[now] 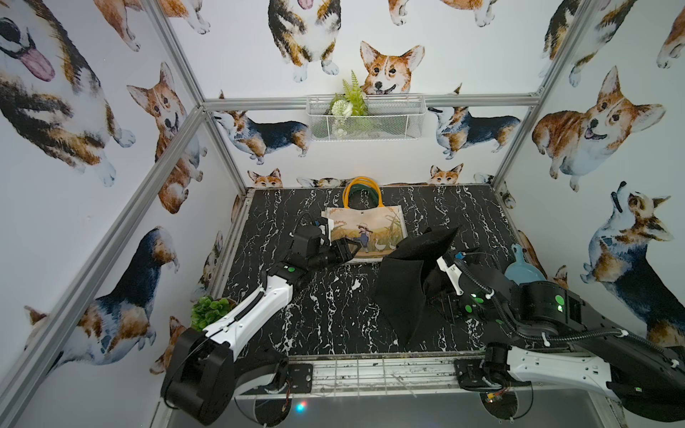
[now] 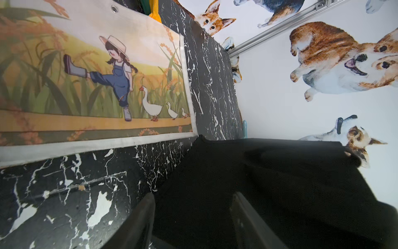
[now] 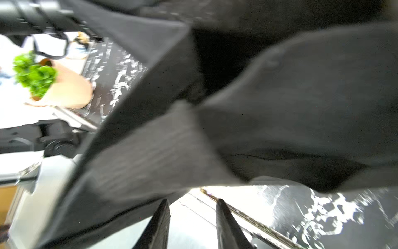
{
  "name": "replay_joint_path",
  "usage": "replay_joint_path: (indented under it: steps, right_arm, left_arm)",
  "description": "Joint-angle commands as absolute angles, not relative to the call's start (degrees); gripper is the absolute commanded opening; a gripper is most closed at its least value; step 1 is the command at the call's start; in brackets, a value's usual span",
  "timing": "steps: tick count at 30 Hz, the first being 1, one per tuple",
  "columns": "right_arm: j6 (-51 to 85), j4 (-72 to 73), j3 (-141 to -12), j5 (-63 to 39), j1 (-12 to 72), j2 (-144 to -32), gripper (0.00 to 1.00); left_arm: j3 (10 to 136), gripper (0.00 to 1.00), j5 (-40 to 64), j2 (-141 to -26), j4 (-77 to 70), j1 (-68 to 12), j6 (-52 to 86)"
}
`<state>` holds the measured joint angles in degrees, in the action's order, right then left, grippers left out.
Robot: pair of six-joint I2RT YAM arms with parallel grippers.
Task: Put away the canvas bag
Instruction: Press the canvas bag at the center of the board.
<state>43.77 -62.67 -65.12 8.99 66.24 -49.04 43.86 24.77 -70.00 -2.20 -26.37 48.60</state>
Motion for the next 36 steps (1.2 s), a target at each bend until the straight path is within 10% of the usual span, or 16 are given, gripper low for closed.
replay_joint_path:
  steps: [1,36]
  right_arm:
    - [45.5,-66.2,-64.6,8.2,65.6,-49.5,0.38]
    - [44.6,-44.7,-66.7,6.5,61.5,-62.5,0.38]
  left_arm:
    - [44.6,0.60,26.5,-72.7,-7.2,-26.3,48.0]
    - [43.6,0.56,26.8,-76.0,-23.7,-52.8,60.2]
